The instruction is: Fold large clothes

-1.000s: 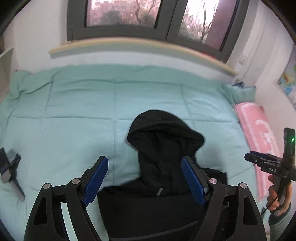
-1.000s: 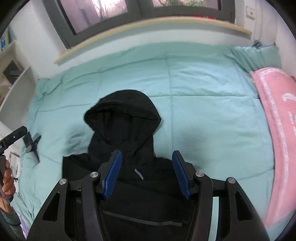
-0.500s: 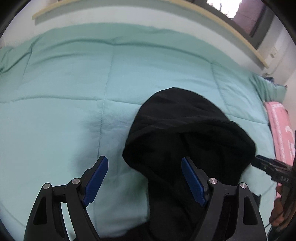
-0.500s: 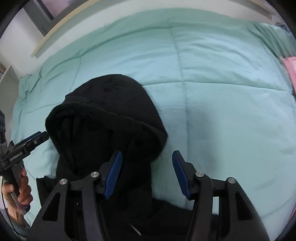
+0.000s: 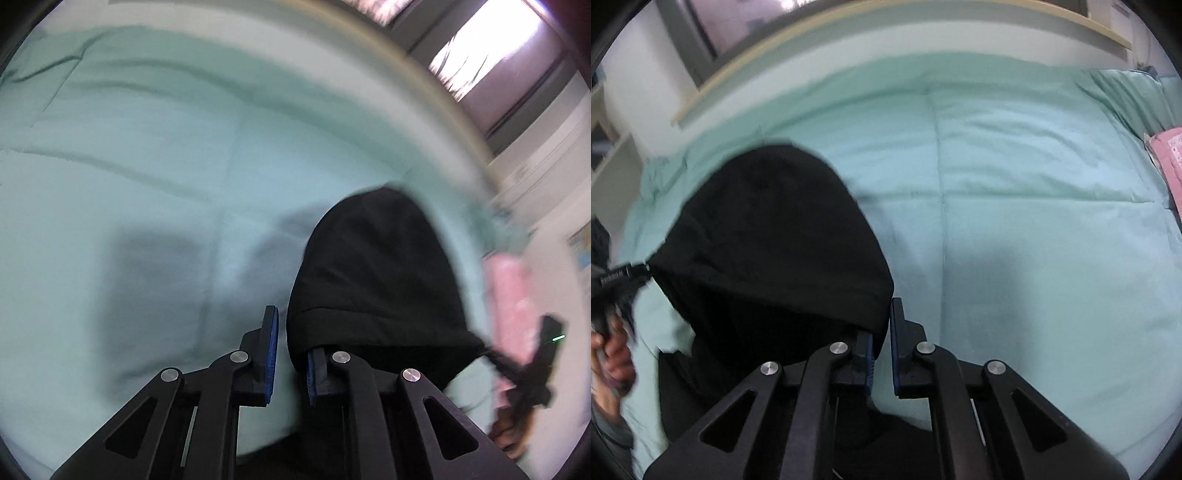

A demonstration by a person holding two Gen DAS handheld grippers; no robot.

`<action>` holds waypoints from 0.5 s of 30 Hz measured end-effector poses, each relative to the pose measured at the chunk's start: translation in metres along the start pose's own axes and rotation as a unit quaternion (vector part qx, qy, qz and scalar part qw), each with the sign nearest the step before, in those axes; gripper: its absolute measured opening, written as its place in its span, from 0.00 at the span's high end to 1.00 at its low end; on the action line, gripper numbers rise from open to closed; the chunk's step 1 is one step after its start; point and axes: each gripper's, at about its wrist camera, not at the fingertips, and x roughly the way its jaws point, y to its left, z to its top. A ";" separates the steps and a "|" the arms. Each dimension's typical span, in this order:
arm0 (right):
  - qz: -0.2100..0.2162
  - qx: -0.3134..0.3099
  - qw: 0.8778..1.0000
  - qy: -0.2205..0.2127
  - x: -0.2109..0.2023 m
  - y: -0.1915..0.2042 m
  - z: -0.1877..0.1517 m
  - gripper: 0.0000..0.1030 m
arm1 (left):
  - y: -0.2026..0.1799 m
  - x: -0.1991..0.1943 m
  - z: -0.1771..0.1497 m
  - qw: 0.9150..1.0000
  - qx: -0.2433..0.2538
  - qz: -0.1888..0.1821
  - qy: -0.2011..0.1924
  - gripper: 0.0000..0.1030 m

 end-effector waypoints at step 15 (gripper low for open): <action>-0.004 -0.058 0.998 0.040 -0.009 0.000 -0.010 0.58 | 0.000 -0.044 -0.018 0.998 0.050 0.033 -0.027 0.44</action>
